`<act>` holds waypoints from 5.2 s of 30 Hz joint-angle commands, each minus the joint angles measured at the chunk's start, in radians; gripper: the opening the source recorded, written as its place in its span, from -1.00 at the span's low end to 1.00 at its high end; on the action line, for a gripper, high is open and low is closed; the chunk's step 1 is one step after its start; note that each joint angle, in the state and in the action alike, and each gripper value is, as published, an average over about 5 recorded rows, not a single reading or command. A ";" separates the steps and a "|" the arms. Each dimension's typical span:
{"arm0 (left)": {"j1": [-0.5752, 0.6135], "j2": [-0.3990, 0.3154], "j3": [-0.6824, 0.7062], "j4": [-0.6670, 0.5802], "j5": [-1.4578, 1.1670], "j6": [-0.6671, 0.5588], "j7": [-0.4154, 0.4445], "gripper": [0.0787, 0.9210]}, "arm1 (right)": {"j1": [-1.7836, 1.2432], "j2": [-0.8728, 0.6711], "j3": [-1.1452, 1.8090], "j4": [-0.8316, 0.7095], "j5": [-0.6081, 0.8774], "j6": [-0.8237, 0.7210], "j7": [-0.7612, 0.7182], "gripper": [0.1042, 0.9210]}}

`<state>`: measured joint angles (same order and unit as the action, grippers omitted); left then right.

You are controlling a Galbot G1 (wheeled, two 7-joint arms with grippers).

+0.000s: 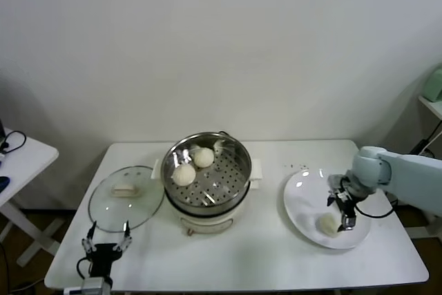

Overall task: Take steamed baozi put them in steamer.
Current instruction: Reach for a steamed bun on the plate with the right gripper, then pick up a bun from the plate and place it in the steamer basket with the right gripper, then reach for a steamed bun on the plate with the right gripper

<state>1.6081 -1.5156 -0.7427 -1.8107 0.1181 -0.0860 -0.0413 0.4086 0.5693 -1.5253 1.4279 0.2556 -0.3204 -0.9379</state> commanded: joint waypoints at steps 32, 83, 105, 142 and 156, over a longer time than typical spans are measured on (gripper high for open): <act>-0.001 0.004 0.000 -0.010 0.003 0.007 0.000 0.77 | 0.042 0.004 -0.014 0.014 -0.031 0.008 -0.011 0.31; -0.006 -0.013 -0.006 -0.006 0.022 0.009 0.000 0.77 | 0.331 0.669 -0.012 0.216 -0.451 0.538 0.100 0.20; -0.010 -0.018 -0.010 0.000 0.023 0.007 0.000 0.77 | 0.218 0.735 0.009 0.075 -0.441 0.562 0.086 0.21; -0.001 -0.005 -0.011 -0.002 0.033 0.005 -0.001 0.77 | 0.306 -0.043 -0.181 -0.095 -0.011 0.226 -0.099 0.76; 0.010 -0.013 -0.024 0.013 0.041 -0.001 -0.003 0.77 | -0.087 0.026 0.142 -0.335 -0.160 0.267 -0.097 0.76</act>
<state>1.6166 -1.5253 -0.7654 -1.8020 0.1550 -0.0857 -0.0440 0.5847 0.6200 -1.5673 1.2556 0.1816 -0.0422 -1.0348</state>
